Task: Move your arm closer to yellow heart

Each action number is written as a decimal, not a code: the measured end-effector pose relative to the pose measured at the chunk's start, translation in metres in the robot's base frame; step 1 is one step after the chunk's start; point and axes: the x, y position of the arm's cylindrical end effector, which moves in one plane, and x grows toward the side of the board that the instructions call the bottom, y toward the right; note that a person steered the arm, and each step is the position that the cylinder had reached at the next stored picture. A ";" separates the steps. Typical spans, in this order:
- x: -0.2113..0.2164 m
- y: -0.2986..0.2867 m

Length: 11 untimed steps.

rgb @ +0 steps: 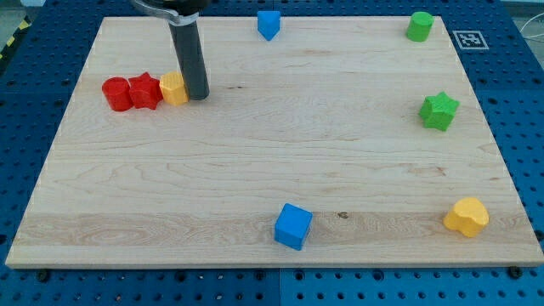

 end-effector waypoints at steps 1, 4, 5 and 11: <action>0.000 -0.001; 0.045 0.057; 0.085 0.097; 0.242 0.331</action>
